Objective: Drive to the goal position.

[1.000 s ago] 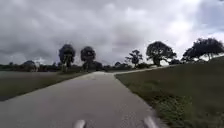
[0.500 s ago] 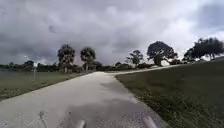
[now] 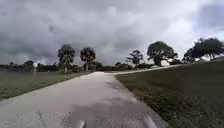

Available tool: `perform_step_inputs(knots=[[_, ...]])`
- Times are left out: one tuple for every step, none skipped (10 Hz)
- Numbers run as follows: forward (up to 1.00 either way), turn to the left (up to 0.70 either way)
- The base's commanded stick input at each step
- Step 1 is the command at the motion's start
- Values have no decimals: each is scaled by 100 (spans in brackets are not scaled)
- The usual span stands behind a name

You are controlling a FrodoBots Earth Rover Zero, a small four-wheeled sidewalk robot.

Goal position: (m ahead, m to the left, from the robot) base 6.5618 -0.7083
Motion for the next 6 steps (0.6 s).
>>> perform_step_inputs(knots=[[70,0],[70,0],[70,0],[70,0],[70,0],[70,0]])
